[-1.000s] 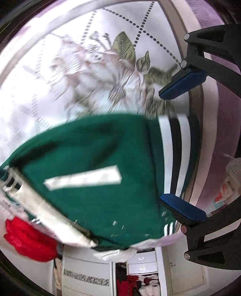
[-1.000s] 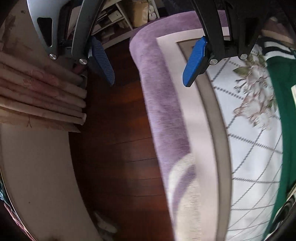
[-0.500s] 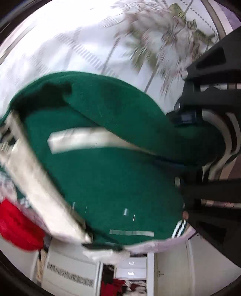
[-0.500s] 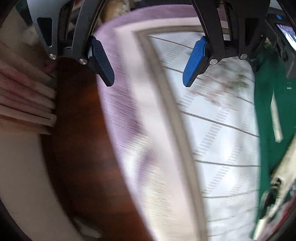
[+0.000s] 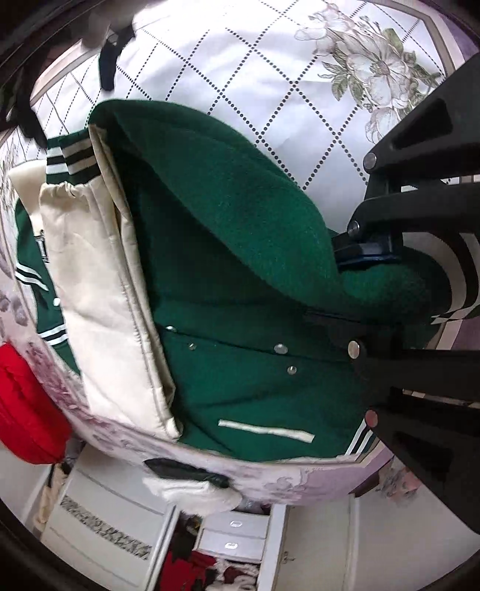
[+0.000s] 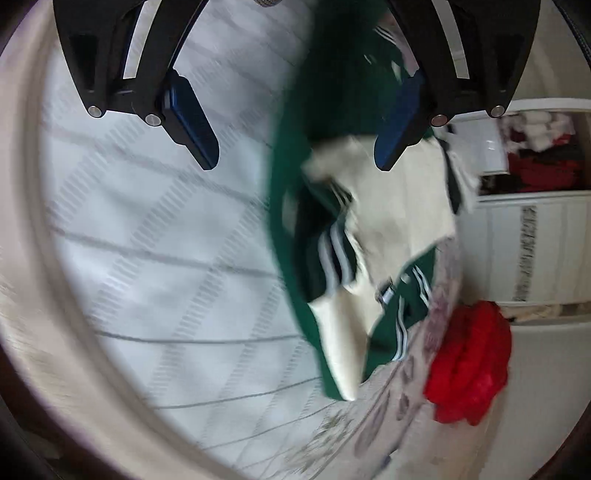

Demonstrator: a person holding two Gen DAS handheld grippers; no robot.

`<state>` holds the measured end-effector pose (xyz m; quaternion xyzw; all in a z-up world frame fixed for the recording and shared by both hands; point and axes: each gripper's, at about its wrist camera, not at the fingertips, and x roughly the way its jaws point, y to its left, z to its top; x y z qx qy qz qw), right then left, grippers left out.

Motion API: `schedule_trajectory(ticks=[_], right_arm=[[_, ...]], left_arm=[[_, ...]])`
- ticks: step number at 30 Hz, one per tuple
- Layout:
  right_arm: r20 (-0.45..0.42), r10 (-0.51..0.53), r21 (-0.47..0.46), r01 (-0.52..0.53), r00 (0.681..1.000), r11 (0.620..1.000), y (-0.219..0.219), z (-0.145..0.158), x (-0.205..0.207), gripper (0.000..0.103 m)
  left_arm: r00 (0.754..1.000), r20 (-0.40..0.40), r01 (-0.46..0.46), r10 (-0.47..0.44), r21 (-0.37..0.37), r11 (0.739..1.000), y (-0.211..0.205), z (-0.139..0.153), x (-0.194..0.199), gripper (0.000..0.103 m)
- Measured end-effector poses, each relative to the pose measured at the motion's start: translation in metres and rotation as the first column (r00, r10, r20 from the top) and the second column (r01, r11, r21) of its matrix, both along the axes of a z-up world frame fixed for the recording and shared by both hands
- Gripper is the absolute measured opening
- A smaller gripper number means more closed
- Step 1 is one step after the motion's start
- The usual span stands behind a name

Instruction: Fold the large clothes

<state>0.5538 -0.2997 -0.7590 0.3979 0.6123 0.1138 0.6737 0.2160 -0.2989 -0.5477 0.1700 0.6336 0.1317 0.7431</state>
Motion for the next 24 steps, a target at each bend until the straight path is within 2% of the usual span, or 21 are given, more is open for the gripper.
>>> schedule_trajectory(ticks=[2,4,5,6,7,8,11,13,18,21,24], right_arm=[[-0.024,-0.002,0.031,0.002,1.0,1.0,0.012,-0.026,0.022,0.088],[-0.086,0.016,0.088,-0.009,0.996,0.996,0.031,-0.052,0.04,0.088],[-0.074,0.0,0.11,0.008,0.997,0.994,0.032,-0.064,0.042,0.083],[-0.057,-0.019,0.108,0.025,0.998,0.994,0.037,-0.067,0.044,0.071],[-0.056,-0.023,0.081,0.028,0.998,0.996,0.042,-0.066,0.046,0.039],[-0.057,-0.022,0.072,0.026,0.998,0.997,0.048,-0.063,0.047,0.031],[-0.033,-0.042,0.049,0.044,0.999,0.998,0.061,-0.042,0.045,0.023],[-0.01,-0.036,0.019,0.036,0.999,0.999,0.074,-0.017,0.047,0.022],[0.07,0.046,-0.086,-0.04,0.996,0.995,0.138,0.092,0.055,0.021],[0.098,0.122,-0.161,-0.106,0.988,0.981,0.202,0.148,0.069,0.02],[0.101,0.209,-0.252,-0.178,0.973,0.951,0.282,0.18,0.085,0.02]], left_arm=[[1.0,-0.006,-0.018,0.018,-0.022,1.0,0.003,-0.003,0.004,0.018],[0.999,-0.016,-0.042,0.041,-0.061,0.997,0.01,-0.007,0.009,0.018],[0.999,-0.016,-0.05,0.049,-0.076,0.996,0.013,-0.007,0.01,0.018],[0.998,-0.016,-0.055,0.054,-0.094,0.994,0.016,-0.006,0.011,0.018],[0.998,-0.013,-0.066,0.065,-0.113,0.991,0.022,-0.005,0.012,0.018],[0.997,-0.008,-0.077,0.077,-0.136,0.988,0.028,-0.002,0.012,0.018],[0.994,-0.008,-0.113,0.113,-0.214,0.97,0.048,0.008,0.012,0.018],[0.992,-0.001,-0.123,0.127,-0.263,0.957,0.063,0.019,0.011,0.017],[0.982,0.034,-0.157,0.185,-0.399,0.904,0.126,0.063,0.006,0.016],[0.97,0.031,-0.201,0.243,-0.464,0.863,0.179,0.082,0.003,0.016],[0.952,0.018,-0.254,0.307,-0.515,0.819,0.237,0.086,-0.001,0.016]])
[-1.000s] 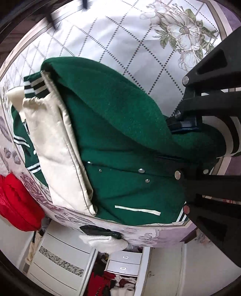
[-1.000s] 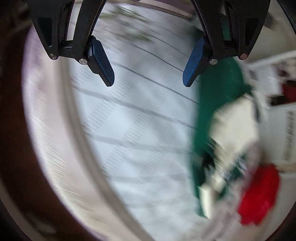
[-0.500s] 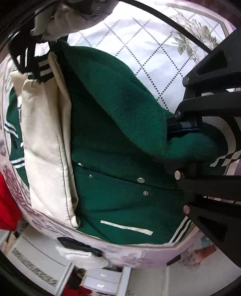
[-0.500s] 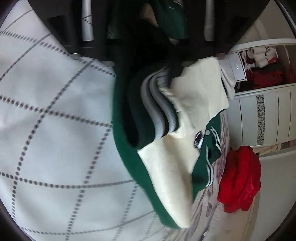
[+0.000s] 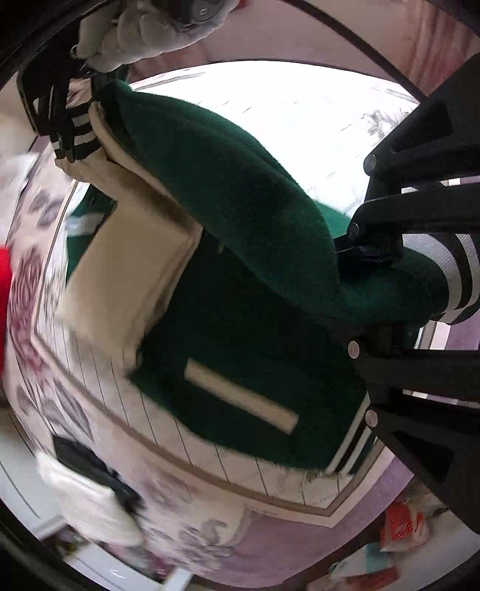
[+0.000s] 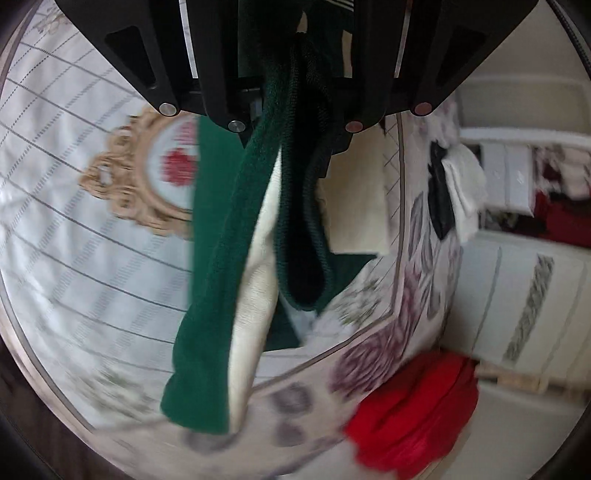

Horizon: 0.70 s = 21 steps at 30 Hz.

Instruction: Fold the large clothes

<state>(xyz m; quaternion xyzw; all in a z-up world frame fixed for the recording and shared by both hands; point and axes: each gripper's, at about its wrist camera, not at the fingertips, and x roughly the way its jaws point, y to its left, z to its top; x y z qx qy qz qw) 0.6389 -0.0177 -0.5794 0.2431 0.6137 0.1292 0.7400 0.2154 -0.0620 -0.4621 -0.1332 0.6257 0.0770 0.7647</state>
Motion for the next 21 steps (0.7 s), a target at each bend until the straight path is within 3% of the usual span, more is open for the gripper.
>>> schedule_trajectory(ticks=[4,6,8,9,11,13,14,16,18,21], right_arm=[[-0.011,0.1,-0.101,-0.101,0.995,0.99,0.112,0.001,0.016,0.02],[-0.033,0.149,-0.153,-0.152,0.988,0.976,0.17,-0.016,0.022,0.02],[-0.081,0.209,-0.217,-0.222,0.975,0.951,0.226,-0.042,0.028,0.023],[-0.12,0.22,-0.231,-0.243,0.968,0.942,0.249,-0.06,0.029,0.027],[-0.185,0.267,-0.227,-0.305,0.946,0.925,0.282,-0.087,0.026,0.05],[-0.182,0.292,-0.177,-0.323,0.939,0.93,0.3,-0.091,0.016,0.062],[-0.174,0.305,-0.169,-0.333,0.936,0.928,0.302,-0.088,0.011,0.066],[-0.154,0.324,-0.125,-0.343,0.934,0.931,0.298,-0.072,-0.01,0.066],[-0.156,0.312,-0.092,-0.329,0.937,0.94,0.285,-0.06,-0.032,0.066],[-0.181,0.25,-0.086,-0.268,0.951,0.959,0.244,-0.047,-0.079,0.067]], left_arm=[[0.995,-0.007,-0.104,0.104,-0.078,0.992,0.076,-0.016,-0.007,0.017],[0.989,-0.03,-0.144,0.142,-0.114,0.983,0.109,-0.035,-0.009,0.021],[0.977,-0.07,-0.21,0.2,-0.205,0.956,0.143,-0.063,-0.015,0.022],[0.97,-0.1,-0.24,0.221,-0.256,0.936,0.156,-0.076,-0.018,0.023],[0.948,-0.152,-0.317,0.279,-0.383,0.867,0.184,-0.099,-0.03,0.032],[0.913,-0.19,-0.408,0.362,-0.462,0.787,0.213,-0.11,-0.047,0.063],[0.903,-0.186,-0.427,0.387,-0.484,0.764,0.223,-0.109,-0.053,0.08],[0.882,-0.17,-0.459,0.439,-0.519,0.721,0.244,-0.104,-0.067,0.083],[0.875,-0.162,-0.469,0.456,-0.514,0.718,0.253,-0.099,-0.072,0.083],[0.882,-0.163,-0.465,0.443,-0.46,0.757,0.258,-0.101,-0.069,0.083]])
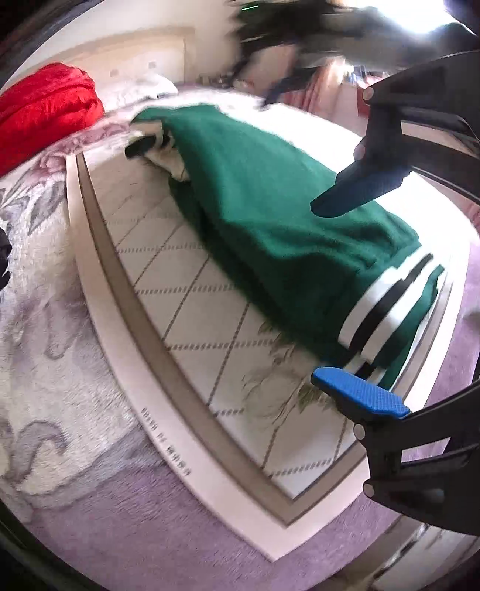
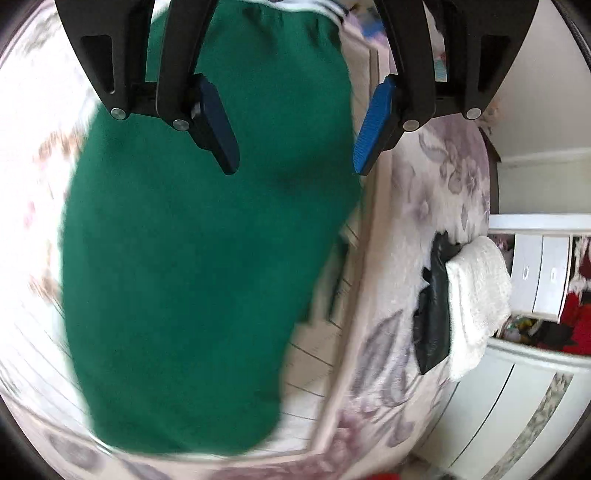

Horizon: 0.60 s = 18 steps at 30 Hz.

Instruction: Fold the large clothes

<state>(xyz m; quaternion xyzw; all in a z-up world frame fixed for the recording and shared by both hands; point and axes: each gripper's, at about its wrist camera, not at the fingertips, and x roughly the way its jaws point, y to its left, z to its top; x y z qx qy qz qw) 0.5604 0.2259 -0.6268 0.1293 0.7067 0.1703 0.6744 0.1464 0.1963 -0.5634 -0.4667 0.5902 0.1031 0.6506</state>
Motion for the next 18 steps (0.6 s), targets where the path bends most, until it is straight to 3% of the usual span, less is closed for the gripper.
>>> schedule_trajectory(ticks=[2,4,5,6,7,11,12,13,14,18], right_arm=[[-0.033,-0.054,-0.022,0.053,0.998,0.998,-0.035,-0.002,-0.032,0.067],[-0.082,-0.115,-0.078,0.108,0.99,0.991,-0.069,-0.014,-0.068,0.067],[-0.113,-0.145,-0.101,0.133,0.983,0.986,-0.086,-0.023,-0.087,0.067],[-0.151,-0.176,-0.117,0.159,0.973,0.98,-0.103,-0.037,-0.109,0.067],[-0.197,-0.2,-0.137,0.175,0.96,0.975,-0.118,-0.053,-0.129,0.067],[-0.281,-0.252,-0.157,0.214,0.926,0.964,-0.144,-0.102,-0.178,0.064],[-0.299,-0.247,-0.154,0.209,0.922,0.966,-0.146,-0.114,-0.19,0.059],[-0.315,-0.246,-0.137,0.212,0.917,0.968,-0.146,-0.123,-0.197,0.038],[-0.327,-0.24,-0.119,0.213,0.914,0.97,-0.144,-0.132,-0.207,0.026],[-0.318,-0.272,-0.151,0.234,0.908,0.96,-0.155,-0.132,-0.232,0.014]], left_arm=[[0.999,-0.012,0.045,-0.045,0.008,0.999,-0.006,-0.01,0.009,0.082],[0.988,-0.034,0.154,-0.153,0.004,0.988,-0.02,-0.029,0.025,0.081],[0.982,-0.035,0.186,-0.185,0.02,0.982,-0.024,-0.034,0.03,0.067],[0.978,-0.03,0.207,-0.205,0.058,0.977,-0.031,-0.038,0.033,0.023],[0.974,-0.032,0.225,-0.223,0.085,0.971,-0.035,-0.043,0.033,0.018],[0.966,-0.02,0.257,-0.257,0.169,0.952,-0.039,-0.047,0.023,0.017],[0.964,-0.019,0.264,-0.265,0.176,0.948,-0.041,-0.046,0.021,0.017],[0.961,-0.028,0.276,-0.276,0.19,0.942,-0.042,-0.044,0.019,0.017],[0.958,-0.037,0.286,-0.285,0.2,0.937,-0.044,-0.042,0.016,0.017],[0.948,-0.093,0.317,-0.304,0.187,0.93,-0.055,-0.034,-0.007,0.017]])
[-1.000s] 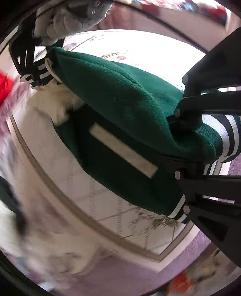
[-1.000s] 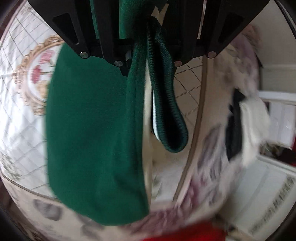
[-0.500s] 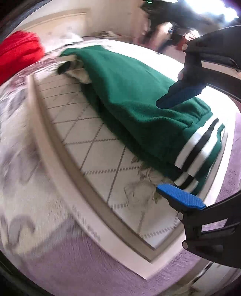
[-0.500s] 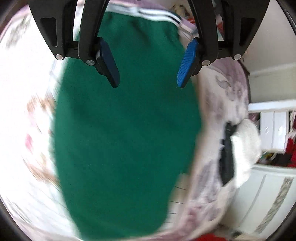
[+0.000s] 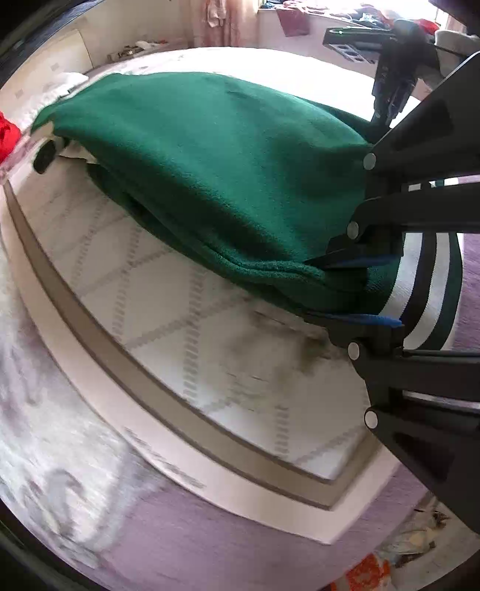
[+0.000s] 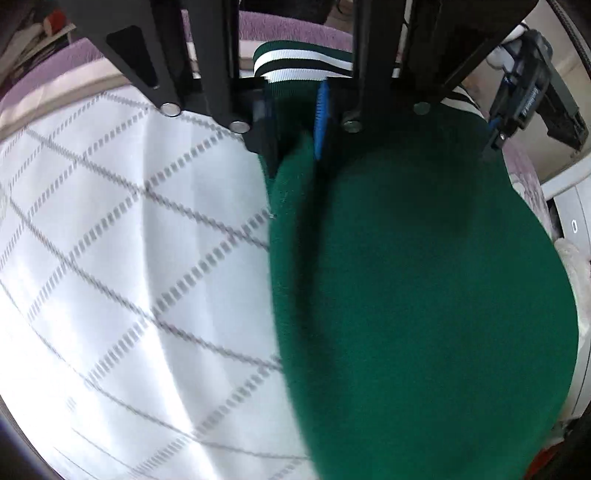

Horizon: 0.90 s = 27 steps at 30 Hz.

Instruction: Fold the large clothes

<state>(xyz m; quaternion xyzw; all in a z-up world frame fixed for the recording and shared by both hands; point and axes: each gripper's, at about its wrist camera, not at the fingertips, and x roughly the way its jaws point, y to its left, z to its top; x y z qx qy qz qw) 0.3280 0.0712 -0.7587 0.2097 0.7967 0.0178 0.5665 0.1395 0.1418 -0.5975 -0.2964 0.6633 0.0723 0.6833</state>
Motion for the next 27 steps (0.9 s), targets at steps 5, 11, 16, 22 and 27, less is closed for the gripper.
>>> schedule_trajectory(ticks=[5,11,16,22,27], right_arm=[[-0.112,0.098,0.003,-0.098,0.989,0.995,-0.01,-0.004,-0.031,0.014],[-0.128,0.169,0.034,-0.166,0.977,0.986,-0.018,0.034,-0.007,0.017],[0.12,0.132,0.055,-0.14,0.984,0.989,-0.023,0.086,0.079,0.043],[0.319,0.169,-0.043,-0.164,0.932,0.986,-0.007,0.073,0.169,0.027],[0.212,0.215,-0.045,-0.21,0.953,0.977,-0.003,0.015,0.187,0.012]], left_arm=[[0.99,-0.137,0.025,-0.025,0.003,1.0,-0.016,0.005,-0.027,0.023],[0.995,-0.086,-0.045,0.046,0.012,0.999,-0.004,0.095,0.019,0.027],[0.986,0.161,0.031,-0.041,0.063,0.998,-0.036,0.129,0.133,0.054],[0.988,0.133,0.059,-0.08,0.16,0.985,-0.032,0.043,0.236,0.032],[0.993,0.097,0.059,-0.066,0.077,0.995,-0.014,0.005,0.235,0.041]])
